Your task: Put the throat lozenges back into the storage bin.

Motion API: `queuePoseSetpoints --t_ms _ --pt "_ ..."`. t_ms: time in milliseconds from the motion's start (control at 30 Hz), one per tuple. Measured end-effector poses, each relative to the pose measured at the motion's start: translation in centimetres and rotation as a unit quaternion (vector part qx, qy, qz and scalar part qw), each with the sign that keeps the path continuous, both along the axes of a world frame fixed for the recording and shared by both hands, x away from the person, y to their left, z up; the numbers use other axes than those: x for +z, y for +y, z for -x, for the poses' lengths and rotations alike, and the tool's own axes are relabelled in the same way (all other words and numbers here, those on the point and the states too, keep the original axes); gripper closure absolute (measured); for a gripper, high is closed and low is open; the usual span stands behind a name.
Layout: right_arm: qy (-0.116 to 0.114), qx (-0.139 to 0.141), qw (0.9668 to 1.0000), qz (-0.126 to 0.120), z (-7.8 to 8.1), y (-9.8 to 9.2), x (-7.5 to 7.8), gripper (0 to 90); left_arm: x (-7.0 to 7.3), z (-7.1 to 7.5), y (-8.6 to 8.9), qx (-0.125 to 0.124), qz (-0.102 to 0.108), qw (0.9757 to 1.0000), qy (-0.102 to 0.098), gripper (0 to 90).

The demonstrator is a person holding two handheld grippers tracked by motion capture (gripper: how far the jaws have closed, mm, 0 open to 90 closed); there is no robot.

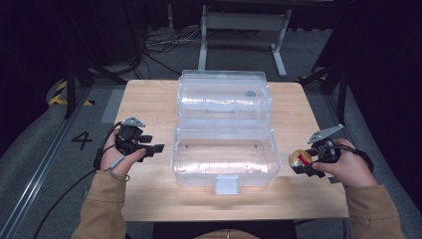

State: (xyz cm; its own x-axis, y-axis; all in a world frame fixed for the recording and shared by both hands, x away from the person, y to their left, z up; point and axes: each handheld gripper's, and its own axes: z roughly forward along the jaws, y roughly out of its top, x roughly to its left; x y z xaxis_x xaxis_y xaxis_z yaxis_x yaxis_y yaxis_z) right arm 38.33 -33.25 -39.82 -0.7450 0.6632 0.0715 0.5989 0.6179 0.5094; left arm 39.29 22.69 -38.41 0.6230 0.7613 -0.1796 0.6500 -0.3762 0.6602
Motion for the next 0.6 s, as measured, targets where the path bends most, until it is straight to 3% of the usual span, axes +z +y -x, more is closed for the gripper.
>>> queuePoseSetpoints --t_ms 200,600 --pt "-0.018 0.002 0.9998 -0.007 -0.4 0.5 1.1 20.3 0.0 0.0 0.0 0.002 0.001 1.0 0.0 38.2" --pt "-0.034 0.019 0.9993 -0.004 -0.7 1.8 3.4 20.3 -0.1 0.0 0.0 -0.001 0.002 1.0 0.002 38.1"
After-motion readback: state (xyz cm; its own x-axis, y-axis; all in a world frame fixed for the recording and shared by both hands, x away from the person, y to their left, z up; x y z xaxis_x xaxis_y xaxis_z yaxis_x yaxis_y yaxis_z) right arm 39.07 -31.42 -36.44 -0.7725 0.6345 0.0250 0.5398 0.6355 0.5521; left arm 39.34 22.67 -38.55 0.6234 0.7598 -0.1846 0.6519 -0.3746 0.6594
